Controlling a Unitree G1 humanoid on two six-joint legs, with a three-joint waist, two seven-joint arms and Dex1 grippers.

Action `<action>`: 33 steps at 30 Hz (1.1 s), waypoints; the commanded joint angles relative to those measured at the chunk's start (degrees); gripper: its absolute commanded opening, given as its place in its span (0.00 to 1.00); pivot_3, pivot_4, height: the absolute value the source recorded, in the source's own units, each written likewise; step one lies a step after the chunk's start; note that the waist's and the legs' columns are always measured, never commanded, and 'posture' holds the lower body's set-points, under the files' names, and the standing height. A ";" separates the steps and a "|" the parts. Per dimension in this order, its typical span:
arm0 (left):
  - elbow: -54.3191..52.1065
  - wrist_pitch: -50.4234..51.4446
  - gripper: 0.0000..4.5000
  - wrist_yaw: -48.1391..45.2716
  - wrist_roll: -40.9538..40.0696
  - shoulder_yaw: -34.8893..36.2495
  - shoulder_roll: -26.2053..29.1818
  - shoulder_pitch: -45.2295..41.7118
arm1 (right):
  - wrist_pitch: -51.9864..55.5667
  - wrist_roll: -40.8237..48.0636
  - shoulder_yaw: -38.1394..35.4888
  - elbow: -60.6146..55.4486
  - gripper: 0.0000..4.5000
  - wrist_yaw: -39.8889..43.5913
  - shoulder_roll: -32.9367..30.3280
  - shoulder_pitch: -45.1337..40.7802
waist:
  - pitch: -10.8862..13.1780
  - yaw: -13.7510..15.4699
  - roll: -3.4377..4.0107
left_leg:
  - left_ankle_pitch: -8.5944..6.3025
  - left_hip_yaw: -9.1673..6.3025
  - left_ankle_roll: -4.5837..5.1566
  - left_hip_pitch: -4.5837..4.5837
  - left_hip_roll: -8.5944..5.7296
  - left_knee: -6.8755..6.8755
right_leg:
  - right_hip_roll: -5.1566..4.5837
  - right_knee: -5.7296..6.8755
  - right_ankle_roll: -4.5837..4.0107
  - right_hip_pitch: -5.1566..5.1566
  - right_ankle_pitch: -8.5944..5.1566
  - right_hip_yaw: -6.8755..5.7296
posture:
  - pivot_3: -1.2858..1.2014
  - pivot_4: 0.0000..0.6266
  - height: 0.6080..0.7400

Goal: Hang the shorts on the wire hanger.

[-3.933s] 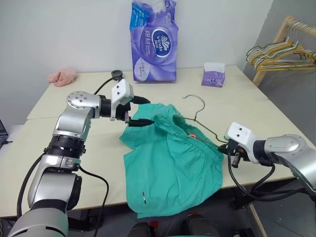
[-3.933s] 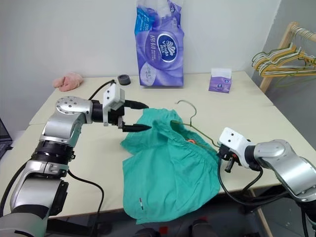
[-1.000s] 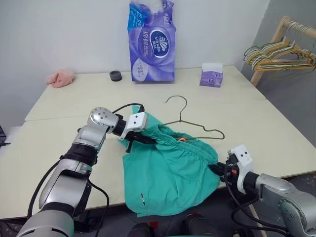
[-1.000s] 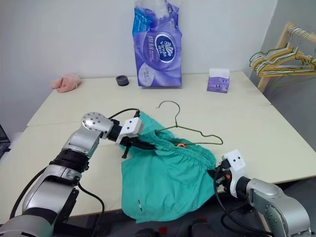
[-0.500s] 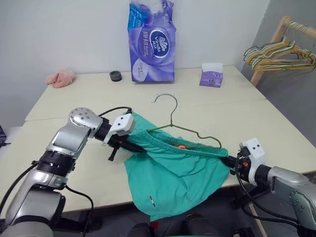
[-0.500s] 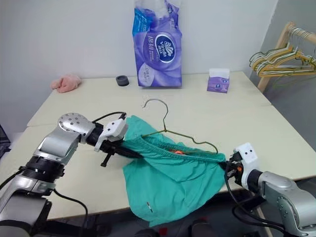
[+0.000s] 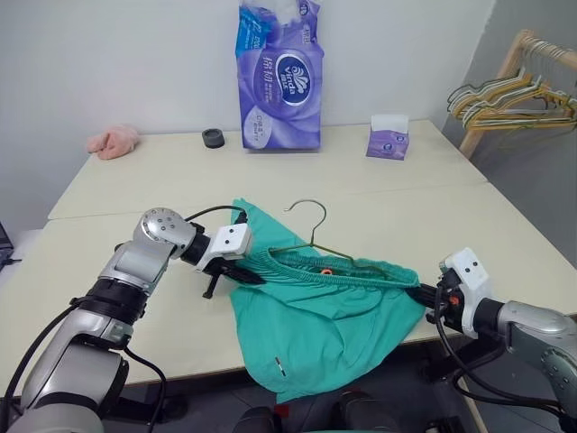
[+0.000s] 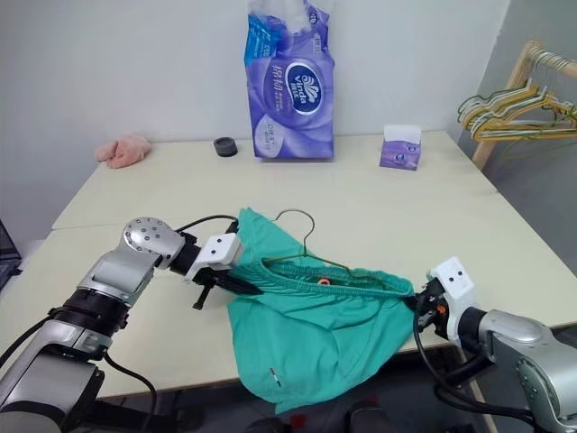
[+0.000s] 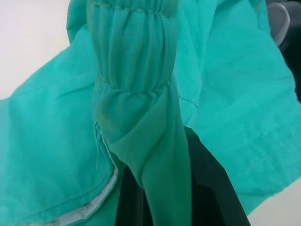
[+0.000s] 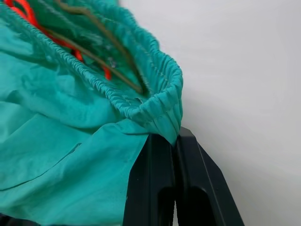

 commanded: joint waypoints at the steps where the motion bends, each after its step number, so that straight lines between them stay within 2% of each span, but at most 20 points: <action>1: 0.30 -1.18 0.00 0.42 1.42 0.95 0.29 -0.91 | -0.75 -0.56 -1.00 -2.39 0.01 1.06 -3.53 -0.31 | 0.00 -0.05 0.00 | 0.00 -0.01 0.00 0.00 0.00 0.00 | 0.00 0.00 0.00 0.00 0.00 -0.01 | 0.44 0.08 1.00; 5: -1.24 -2.71 0.00 3.10 4.59 -0.39 -1.65 -1.21 | -2.46 -2.41 2.52 -0.53 0.01 5.87 -12.90 -8.29 | 0.07 -0.09 0.11 | 0.00 0.05 0.00 0.01 0.00 0.01 | -0.01 -0.05 0.00 0.01 0.00 0.02 | 0.43 0.08 1.00; 11: -1.15 -3.90 0.00 8.87 9.19 -1.53 -5.92 -2.53 | -5.09 -4.84 11.55 3.66 0.01 11.74 -18.80 -21.02 | 0.08 -0.24 0.08 | 0.00 -0.01 0.00 -0.04 0.01 -0.03 | 0.00 -0.13 0.00 0.00 0.00 -0.03 | 0.43 0.07 1.00; 15: -1.13 -3.00 0.00 12.64 10.56 -1.29 -9.06 -3.01 | -5.10 -6.54 18.25 3.59 0.01 13.18 -17.40 -27.67 | 0.08 -0.26 0.09 | 0.00 0.00 0.00 -0.04 0.01 -0.03 | 0.00 -0.13 -0.01 -0.01 0.01 -0.01 | 0.43 0.07 1.00; 20: -2.51 -1.92 0.00 14.77 11.68 -1.59 -11.11 -2.17 | -3.86 -7.59 22.60 2.53 0.01 12.50 -13.89 -32.08 | 0.08 -0.25 0.08 | 0.00 -0.01 0.00 -0.05 0.01 -0.02 | -0.02 -0.11 -0.14 -0.03 0.09 0.00 | 0.43 0.07 1.00; 27: -3.55 -1.26 0.00 15.12 12.09 -1.38 -11.74 -1.37 | -4.06 -8.98 23.34 1.71 0.01 13.17 -14.13 -32.18 | 0.08 -0.24 0.09 | 0.00 -0.03 0.00 -0.06 0.01 -0.01 | -0.05 -0.09 -0.28 -0.05 0.17 -0.03 | 0.43 0.07 1.00; 30: -4.05 -1.11 0.00 15.10 12.15 -1.57 -11.94 -0.99 | -4.53 -9.28 22.37 0.45 0.17 13.79 -15.62 -30.86 | 0.08 -0.24 0.09 | 0.00 -0.04 0.00 -0.06 0.01 -0.01 | -0.06 -0.08 -0.28 -0.06 0.17 -0.04 | 0.43 0.07 1.00; 33: -4.62 -0.95 0.00 15.16 12.20 -1.74 -12.18 -0.49 | -2.50 -6.82 19.25 -2.20 0.39 14.58 -16.78 -29.15 | 0.08 -0.25 0.09 | 0.00 -0.06 0.00 -0.08 0.01 -0.01 | -0.06 -0.09 -0.28 -0.06 0.17 -0.06 | 0.43 0.07 1.00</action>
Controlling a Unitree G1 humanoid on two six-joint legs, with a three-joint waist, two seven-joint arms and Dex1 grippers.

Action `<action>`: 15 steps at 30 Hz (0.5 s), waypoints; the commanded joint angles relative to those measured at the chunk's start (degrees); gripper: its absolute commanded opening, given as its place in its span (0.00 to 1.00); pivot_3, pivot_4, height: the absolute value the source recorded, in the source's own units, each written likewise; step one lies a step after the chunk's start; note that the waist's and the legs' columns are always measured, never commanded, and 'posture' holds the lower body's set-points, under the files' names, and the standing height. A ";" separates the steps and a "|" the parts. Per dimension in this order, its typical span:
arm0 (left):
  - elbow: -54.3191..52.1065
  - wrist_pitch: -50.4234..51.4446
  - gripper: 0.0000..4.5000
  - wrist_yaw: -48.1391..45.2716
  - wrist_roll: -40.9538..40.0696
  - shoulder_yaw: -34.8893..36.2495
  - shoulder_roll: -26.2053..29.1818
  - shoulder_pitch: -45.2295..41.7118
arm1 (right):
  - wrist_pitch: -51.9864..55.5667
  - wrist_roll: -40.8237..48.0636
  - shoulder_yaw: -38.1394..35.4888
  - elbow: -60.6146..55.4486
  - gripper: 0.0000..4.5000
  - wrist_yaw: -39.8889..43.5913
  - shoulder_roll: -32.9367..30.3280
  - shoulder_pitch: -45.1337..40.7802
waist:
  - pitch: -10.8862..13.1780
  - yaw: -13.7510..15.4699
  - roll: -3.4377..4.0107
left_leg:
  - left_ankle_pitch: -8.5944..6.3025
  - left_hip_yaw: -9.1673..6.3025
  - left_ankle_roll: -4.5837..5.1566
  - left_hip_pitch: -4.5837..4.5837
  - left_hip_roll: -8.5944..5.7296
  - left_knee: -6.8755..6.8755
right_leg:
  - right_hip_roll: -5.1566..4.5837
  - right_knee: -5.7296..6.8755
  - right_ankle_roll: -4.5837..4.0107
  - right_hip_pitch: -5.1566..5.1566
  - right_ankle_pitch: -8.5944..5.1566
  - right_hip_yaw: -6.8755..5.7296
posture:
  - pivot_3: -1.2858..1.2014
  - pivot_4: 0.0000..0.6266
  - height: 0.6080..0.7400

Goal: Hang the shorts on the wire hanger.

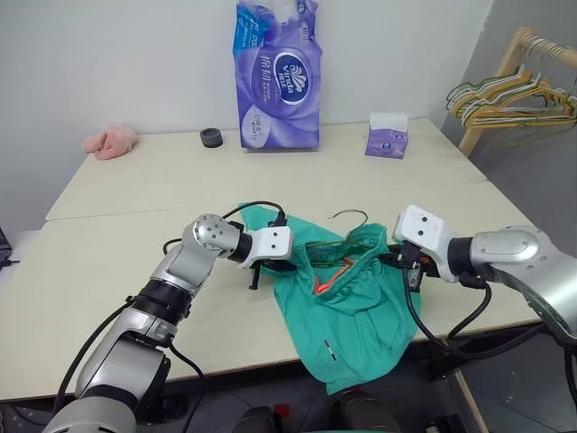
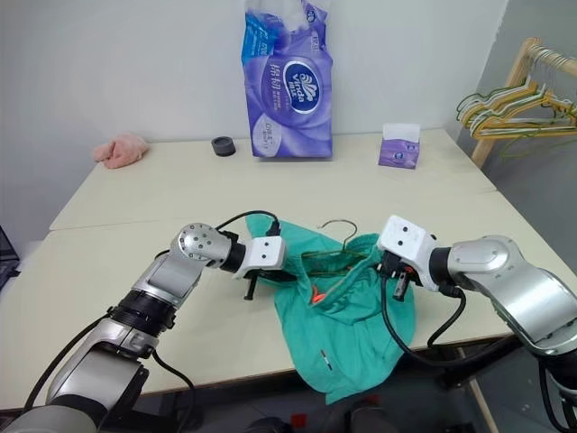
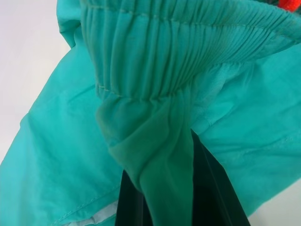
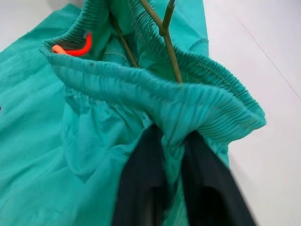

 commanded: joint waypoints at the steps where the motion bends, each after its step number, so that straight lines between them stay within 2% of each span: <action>1: -2.71 0.15 0.00 0.45 -0.25 -0.31 -0.47 -0.01 | 1.73 2.43 -5.17 -4.25 0.48 1.27 -2.01 1.20 | 0.00 -0.05 0.00 | 0.00 0.00 0.00 0.00 0.00 0.00 | 0.00 0.01 0.00 0.00 0.00 0.01 | 0.43 0.07 1.00; 3: -3.32 0.36 0.00 0.44 -0.41 -0.31 -0.59 0.42 | 3.13 3.63 -7.45 -5.51 0.62 2.03 -3.89 3.57 | 0.00 -0.02 0.00 | 0.00 0.00 0.00 0.00 0.00 0.00 | 0.00 0.01 0.00 0.01 0.00 0.00 | 0.43 0.07 1.00; 9: -4.39 0.51 0.00 0.13 -0.97 -0.32 -0.77 1.05 | 5.76 3.32 -13.40 -3.98 0.62 -0.93 -5.17 11.19 | 0.00 -0.01 -0.01 | 0.00 0.01 0.00 0.01 0.00 0.00 | -0.01 0.00 0.02 0.03 -0.01 -0.01 | 0.42 0.07 1.00; 15: -4.71 0.40 0.00 -0.68 -1.24 -0.52 -0.82 0.96 | 3.34 1.88 -11.82 -0.25 0.62 -2.05 -4.09 11.88 | -0.01 -0.14 0.00 | 0.00 0.06 0.00 0.03 0.00 0.00 | 0.01 0.01 0.04 0.02 -0.02 0.03 | 0.42 0.07 1.00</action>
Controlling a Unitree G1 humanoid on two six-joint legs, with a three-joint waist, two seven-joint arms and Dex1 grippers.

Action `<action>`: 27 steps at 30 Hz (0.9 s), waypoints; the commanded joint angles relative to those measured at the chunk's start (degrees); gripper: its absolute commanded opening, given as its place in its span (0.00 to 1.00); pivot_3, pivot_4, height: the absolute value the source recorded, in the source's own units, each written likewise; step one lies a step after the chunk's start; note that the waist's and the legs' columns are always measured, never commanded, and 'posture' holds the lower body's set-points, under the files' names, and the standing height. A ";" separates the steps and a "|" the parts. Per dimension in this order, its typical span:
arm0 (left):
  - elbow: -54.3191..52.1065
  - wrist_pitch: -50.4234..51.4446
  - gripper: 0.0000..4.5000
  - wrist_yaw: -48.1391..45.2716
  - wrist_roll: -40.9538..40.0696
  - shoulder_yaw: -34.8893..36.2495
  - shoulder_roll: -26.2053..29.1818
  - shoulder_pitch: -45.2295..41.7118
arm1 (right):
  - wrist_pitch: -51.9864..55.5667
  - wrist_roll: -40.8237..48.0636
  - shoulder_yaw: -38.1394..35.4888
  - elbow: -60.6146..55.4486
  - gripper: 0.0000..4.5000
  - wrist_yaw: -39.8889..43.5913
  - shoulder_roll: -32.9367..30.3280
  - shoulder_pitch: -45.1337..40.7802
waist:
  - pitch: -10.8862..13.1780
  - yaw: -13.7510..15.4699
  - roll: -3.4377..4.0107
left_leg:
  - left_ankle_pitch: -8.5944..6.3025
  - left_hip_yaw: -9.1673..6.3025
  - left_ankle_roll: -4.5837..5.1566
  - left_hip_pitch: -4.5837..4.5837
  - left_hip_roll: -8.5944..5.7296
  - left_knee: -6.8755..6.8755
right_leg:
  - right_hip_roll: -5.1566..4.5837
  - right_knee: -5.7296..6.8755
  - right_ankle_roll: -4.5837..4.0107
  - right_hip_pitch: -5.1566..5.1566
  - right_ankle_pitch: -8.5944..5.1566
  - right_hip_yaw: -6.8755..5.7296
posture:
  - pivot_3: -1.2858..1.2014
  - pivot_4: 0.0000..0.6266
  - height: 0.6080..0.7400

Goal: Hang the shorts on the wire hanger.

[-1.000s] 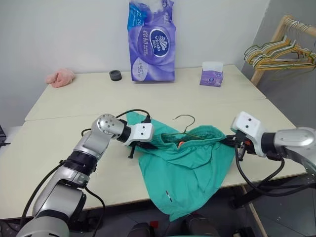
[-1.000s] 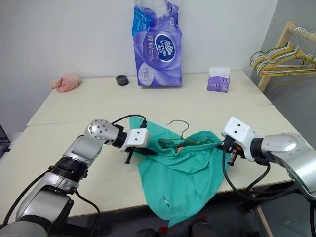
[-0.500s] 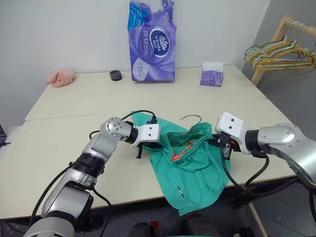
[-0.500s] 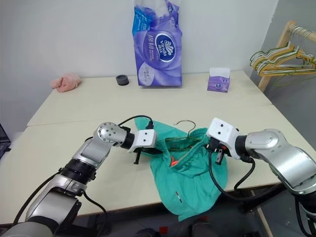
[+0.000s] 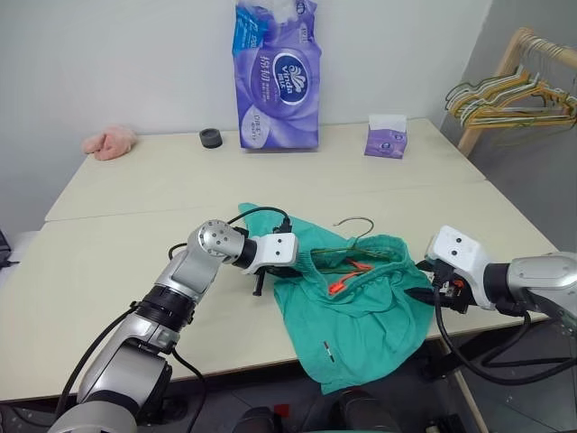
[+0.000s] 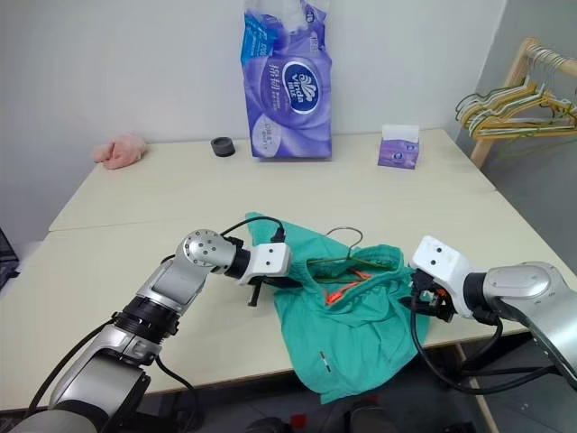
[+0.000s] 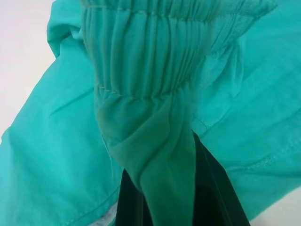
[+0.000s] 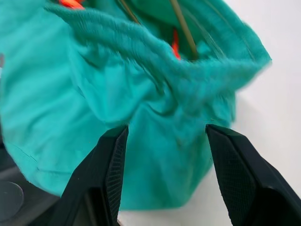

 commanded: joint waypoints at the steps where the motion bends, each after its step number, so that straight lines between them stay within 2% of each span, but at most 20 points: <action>1: -2.54 -0.44 0.00 -0.74 -1.14 -0.01 -0.03 -0.64 | -2.74 -1.87 0.77 1.55 0.62 -0.55 0.53 -1.58 | 0.00 -0.06 0.00 | 0.00 0.00 0.00 0.00 0.00 -0.01 | 0.01 0.00 0.01 0.00 -0.01 0.00 | 0.42 0.07 1.00; 12: -3.63 -0.18 0.00 -1.84 -1.50 0.08 0.53 -0.35 | -11.21 -9.79 14.06 13.12 0.62 4.21 3.09 -10.62 | 0.00 -0.73 0.00 | 0.00 0.00 0.00 0.01 0.00 0.01 | 0.01 -0.01 0.00 0.02 0.00 0.01 | 0.43 0.06 1.00; 15: -3.75 -0.36 0.00 -1.93 -1.90 0.53 0.71 -0.37 | -13.73 -11.57 17.25 15.27 0.62 7.71 3.10 -12.17 | 0.00 -0.88 0.01 | 0.00 -0.03 0.00 0.00 0.00 0.00 | 0.01 -0.01 -0.03 0.00 0.02 -0.03 | 0.43 0.06 1.00; 21: -3.39 -1.00 0.00 -2.37 -3.51 1.44 0.84 -0.99 | -16.78 -14.46 19.86 17.84 0.62 11.59 3.75 -14.05 | -0.01 -1.26 0.01 | 0.00 -0.06 0.00 -0.01 0.00 0.00 | 0.00 0.02 -0.04 0.00 0.03 -0.03 | 0.43 0.06 1.00; 24: -3.68 -0.77 0.00 -2.88 -4.70 1.74 0.77 -1.01 | -17.15 -15.26 20.20 17.91 0.50 12.42 4.37 -14.29 | -0.01 -1.30 0.02 | 0.00 -0.07 0.00 0.00 0.00 0.00 | 0.00 0.03 -0.04 -0.01 0.03 -0.04 | 0.43 0.05 1.00; 27: -3.57 -1.12 0.00 -3.03 -5.16 1.58 0.89 -1.08 | -16.66 -15.56 20.04 17.42 0.28 12.28 5.42 -14.18 | -0.01 -1.30 0.02 | 0.00 -0.11 0.00 -0.01 0.00 0.00 | -0.01 0.03 -0.05 0.00 0.03 -0.06 | 0.43 0.05 1.00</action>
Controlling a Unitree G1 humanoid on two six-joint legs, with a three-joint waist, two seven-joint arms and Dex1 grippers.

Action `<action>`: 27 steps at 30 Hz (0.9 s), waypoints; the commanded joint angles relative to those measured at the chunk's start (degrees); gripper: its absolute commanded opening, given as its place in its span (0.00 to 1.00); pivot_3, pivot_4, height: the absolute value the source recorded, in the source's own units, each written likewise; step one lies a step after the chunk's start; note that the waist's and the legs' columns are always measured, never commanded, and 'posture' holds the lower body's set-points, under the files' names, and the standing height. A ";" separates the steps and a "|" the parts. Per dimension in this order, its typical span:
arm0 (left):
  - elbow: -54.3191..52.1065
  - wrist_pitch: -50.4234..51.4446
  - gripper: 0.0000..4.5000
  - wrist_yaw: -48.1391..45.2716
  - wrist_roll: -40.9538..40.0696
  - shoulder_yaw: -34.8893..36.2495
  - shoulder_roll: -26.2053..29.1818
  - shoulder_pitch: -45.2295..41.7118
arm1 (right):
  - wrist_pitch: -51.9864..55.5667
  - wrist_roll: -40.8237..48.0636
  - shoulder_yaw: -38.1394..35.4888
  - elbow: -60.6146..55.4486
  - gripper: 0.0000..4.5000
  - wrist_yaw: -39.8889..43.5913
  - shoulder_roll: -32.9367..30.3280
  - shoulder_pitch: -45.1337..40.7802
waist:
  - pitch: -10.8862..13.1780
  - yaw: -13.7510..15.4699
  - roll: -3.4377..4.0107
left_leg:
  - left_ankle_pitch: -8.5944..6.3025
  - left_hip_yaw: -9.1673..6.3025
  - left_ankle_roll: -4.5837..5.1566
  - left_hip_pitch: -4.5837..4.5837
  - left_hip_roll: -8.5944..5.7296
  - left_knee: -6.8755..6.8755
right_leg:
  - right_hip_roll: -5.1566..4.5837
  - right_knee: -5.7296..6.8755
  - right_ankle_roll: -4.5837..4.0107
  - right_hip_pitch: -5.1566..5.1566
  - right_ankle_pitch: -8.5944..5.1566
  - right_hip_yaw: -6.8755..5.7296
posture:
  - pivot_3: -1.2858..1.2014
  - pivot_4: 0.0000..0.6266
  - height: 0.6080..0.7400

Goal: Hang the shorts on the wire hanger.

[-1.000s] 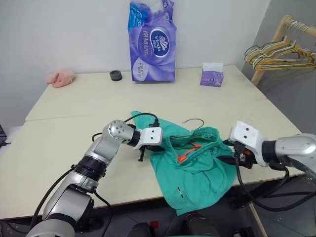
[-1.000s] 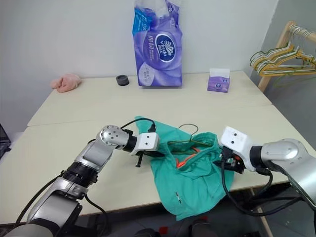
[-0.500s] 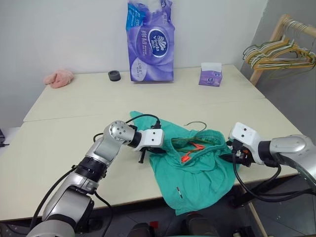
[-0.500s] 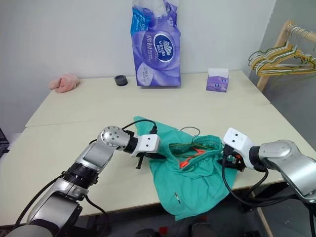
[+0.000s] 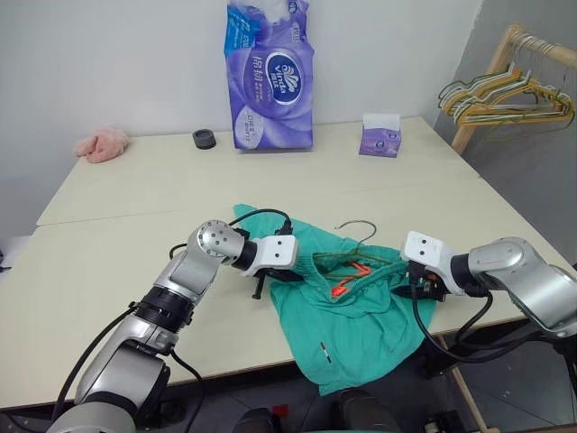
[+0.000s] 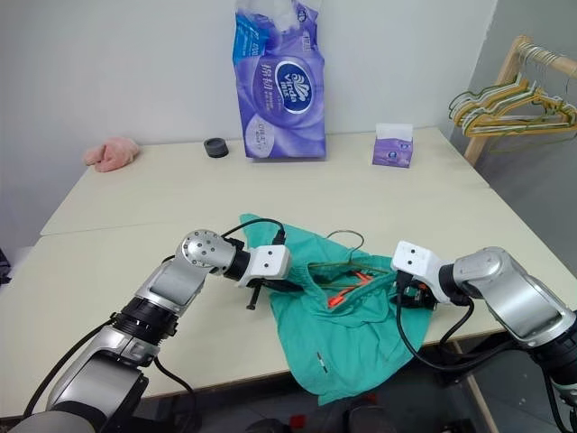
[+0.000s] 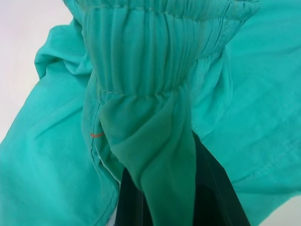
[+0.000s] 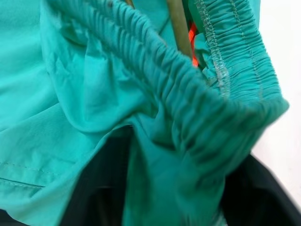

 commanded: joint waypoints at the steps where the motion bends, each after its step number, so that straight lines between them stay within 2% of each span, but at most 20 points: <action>1: -2.03 -1.22 0.00 -0.35 -2.11 1.88 0.26 -1.48 | -0.36 -0.77 -0.81 -1.22 0.21 0.51 1.05 -0.92 | 0.00 0.00 0.00 | 0.00 0.00 0.00 0.00 0.00 0.00 | 0.00 0.00 0.00 0.00 0.00 0.01 | 0.43 0.05 1.00; 4: -2.03 -1.22 0.00 -0.59 -2.66 2.05 0.19 -1.49 | -0.10 -1.07 -1.05 -1.87 0.01 0.72 1.51 -0.61 | 0.00 -0.01 0.00 | 0.00 -0.01 0.00 0.00 0.00 0.00 | 0.00 0.01 0.00 0.00 0.00 -0.01 | 0.43 0.05 1.00; 10: -0.90 -2.76 0.00 0.42 -2.85 2.96 -0.92 -1.49 | 0.68 -0.72 -1.88 -3.61 0.01 0.80 2.04 -0.07 | -0.01 -0.01 0.02 | 0.00 -0.01 0.00 0.00 0.00 0.01 | -0.02 0.01 -0.01 0.00 0.00 -0.01 | 0.43 0.05 1.00; 13: -0.69 0.62 0.00 0.04 -5.13 4.18 -2.12 -1.51 | 1.28 -0.01 -2.70 -5.02 0.01 0.90 2.08 0.19 | -0.01 -0.01 0.02 | 0.00 -0.01 0.00 0.00 0.00 0.01 | -0.02 0.01 -0.01 0.00 0.00 -0.01 | 0.43 0.05 1.00; 15: 0.25 2.66 0.16 0.05 -6.75 5.56 -2.93 -2.02 | 1.66 0.35 -3.39 -6.11 0.00 1.11 1.78 0.51 | -0.01 0.02 0.01 | 0.00 -0.01 0.00 0.00 0.00 0.01 | -0.02 0.02 -0.01 0.00 0.00 -0.01 | 0.43 0.05 1.00; 20: 4.36 4.91 0.46 1.14 -9.20 9.40 -3.24 -4.37 | 2.56 1.25 -5.24 -8.23 0.00 1.67 0.64 2.08 | -0.02 -0.03 0.01 | 0.00 -0.05 -0.01 -0.03 -0.01 0.05 | -0.02 0.02 0.00 0.00 0.00 -0.04 | 0.43 0.05 1.00; 23: 6.36 6.74 0.65 -1.70 -10.74 10.31 -1.21 -5.46 | 3.16 1.96 -6.40 -8.97 0.00 1.91 0.04 2.73 | -0.02 -0.18 0.01 | 0.00 -0.06 -0.01 -0.02 -0.01 0.03 | -0.01 0.02 0.00 0.00 0.00 -0.06 | 0.43 0.05 1.00; 27: 10.96 4.56 0.65 -4.87 -8.67 9.12 2.49 -6.18 | 3.21 2.44 -7.53 -9.37 0.00 2.11 -0.72 3.51 | -0.05 -0.46 0.05 | 0.00 -0.06 -0.01 0.01 -0.01 -0.01 | 0.00 0.04 0.00 -0.01 0.00 -0.07 | 0.43 0.04 1.00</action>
